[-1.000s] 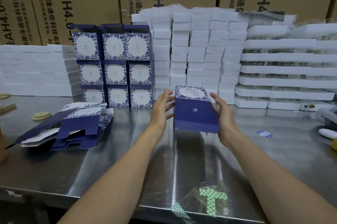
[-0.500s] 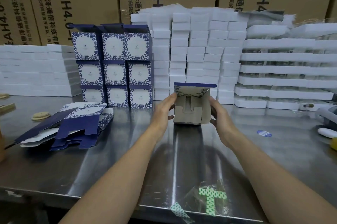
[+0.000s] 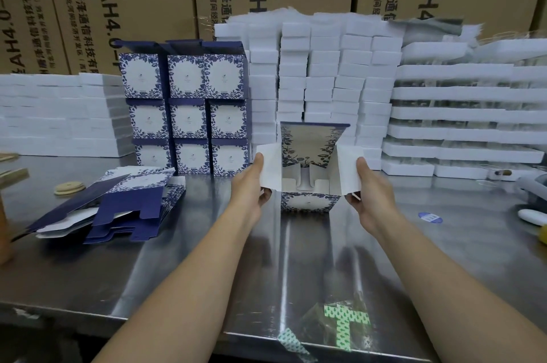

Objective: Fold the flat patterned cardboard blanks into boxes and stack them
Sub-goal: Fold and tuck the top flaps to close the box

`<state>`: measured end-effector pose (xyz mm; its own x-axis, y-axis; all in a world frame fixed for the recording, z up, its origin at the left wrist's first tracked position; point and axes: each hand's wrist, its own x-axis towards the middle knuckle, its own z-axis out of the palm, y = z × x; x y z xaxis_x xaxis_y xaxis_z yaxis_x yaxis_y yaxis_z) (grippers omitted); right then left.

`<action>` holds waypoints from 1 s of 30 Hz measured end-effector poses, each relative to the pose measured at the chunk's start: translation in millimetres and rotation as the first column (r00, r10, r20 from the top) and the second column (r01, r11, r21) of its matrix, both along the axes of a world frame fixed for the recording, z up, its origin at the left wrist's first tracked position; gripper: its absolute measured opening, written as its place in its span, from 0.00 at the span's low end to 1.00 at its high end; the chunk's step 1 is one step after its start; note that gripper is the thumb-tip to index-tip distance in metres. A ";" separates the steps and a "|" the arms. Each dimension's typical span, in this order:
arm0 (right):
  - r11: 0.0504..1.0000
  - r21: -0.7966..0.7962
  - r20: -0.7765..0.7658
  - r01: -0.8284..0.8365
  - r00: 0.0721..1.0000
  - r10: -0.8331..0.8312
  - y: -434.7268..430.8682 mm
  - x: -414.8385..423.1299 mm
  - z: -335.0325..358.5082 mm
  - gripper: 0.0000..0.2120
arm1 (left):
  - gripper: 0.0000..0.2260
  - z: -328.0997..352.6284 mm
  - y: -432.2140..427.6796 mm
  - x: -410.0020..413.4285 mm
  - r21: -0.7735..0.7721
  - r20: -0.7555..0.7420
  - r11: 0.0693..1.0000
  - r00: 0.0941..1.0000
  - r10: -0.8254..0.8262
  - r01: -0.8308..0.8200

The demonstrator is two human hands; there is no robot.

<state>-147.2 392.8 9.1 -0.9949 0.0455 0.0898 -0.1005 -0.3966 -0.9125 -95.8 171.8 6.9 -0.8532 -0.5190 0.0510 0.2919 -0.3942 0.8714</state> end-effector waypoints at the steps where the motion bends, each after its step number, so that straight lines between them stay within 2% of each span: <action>1: 0.999 0.030 -0.028 0.029 0.999 -0.028 0.0 0.3 0.3 0.13 | 0.12 1.1 -0.2 1.2 0.004 -0.005 1.000 1.000 -0.006 0.006; 2: 0.993 0.076 -0.081 0.089 0.993 -0.083 0.1 1.5 1.0 0.14 | 0.12 1.6 -0.3 2.4 0.009 -0.014 1.000 1.000 -0.011 0.011; 4: 0.929 0.180 -0.258 0.324 0.927 -0.273 0.3 7.1 5.3 0.14 | 0.12 3.0 1.6 5.1 -0.006 -0.029 1.000 0.999 -0.022 0.022; 6: 0.803 0.216 -0.522 0.555 0.761 -0.385 -0.5 19.7 10.8 0.10 | 0.12 3.0 5.0 6.2 -0.047 -0.049 0.998 0.998 -0.034 0.031; 8: 0.678 0.191 -0.817 0.709 0.498 -0.290 -3.2 33.8 15.2 0.10 | 0.13 3.5 8.9 7.6 -0.100 -0.048 0.994 0.998 -0.040 0.035; 10: 0.630 0.170 -0.962 0.757 0.266 -0.060 -12.7 50.1 16.1 0.13 | 0.13 4.7 11.9 9.5 -0.150 -0.045 0.988 0.998 -0.038 0.031; 11: 0.625 0.202 -0.975 0.754 0.218 0.052 -20.4 58.1 15.8 0.14 | 0.13 5.4 13.6 11.2 -0.174 -0.055 0.984 0.997 -0.048 0.037; 12: 0.608 0.262 -0.965 0.749 0.215 0.151 -28.4 63.5 14.4 0.15 | 0.12 5.8 15.3 12.4 -0.194 -0.074 0.980 0.996 -0.058 0.043; 13: 0.574 0.345 -0.938 0.743 0.257 0.232 -36.1 66.4 12.6 0.14 | 0.11 6.6 17.5 14.0 -0.210 -0.091 0.977 0.994 -0.066 0.046; 15: 0.462 0.538 -0.843 0.705 0.441 0.309 -43.7 63.9 9.5 0.12 | 0.11 8.6 20.8 16.8 -0.230 -0.109 0.972 0.991 -0.073 0.046; 17: 0.316 0.702 -0.712 0.638 0.634 0.302 -40.1 53.7 6.7 0.10 | 0.12 10.3 22.5 17.1 -0.239 -0.112 0.970 0.991 -0.071 0.043; 19: 0.210 0.812 -0.583 0.544 0.758 0.292 -31.5 41.7 4.0 0.14 | 0.13 11.7 23.3 16.3 -0.256 -0.118 0.966 0.991 -0.068 0.036; 25: 0.104 0.965 -0.258 0.239 0.936 0.240 -18.0 20.1 3.5 0.22 | 0.11 11.4 31.6 14.0 -0.354 -0.120 0.928 0.979 -0.167 0.115; 27: 0.087 0.978 -0.204 0.188 0.947 0.246 -17.9 18.6 6.3 0.21 | 0.08 13.2 33.6 16.3 -0.365 -0.104 0.915 0.970 -0.221 0.170; 30: 0.138 0.972 -0.222 0.189 0.930 0.293 -13.7 14.8 6.8 0.17 | 0.07 16.6 38.0 20.1 -0.401 -0.064 0.871 0.940 -0.336 0.284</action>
<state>-132.5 379.1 15.9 -0.8882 -0.3703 0.2720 -0.4564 0.7788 -0.4303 -75.7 209.8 23.4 -0.9394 -0.1470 0.3096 0.3285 -0.1287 0.9357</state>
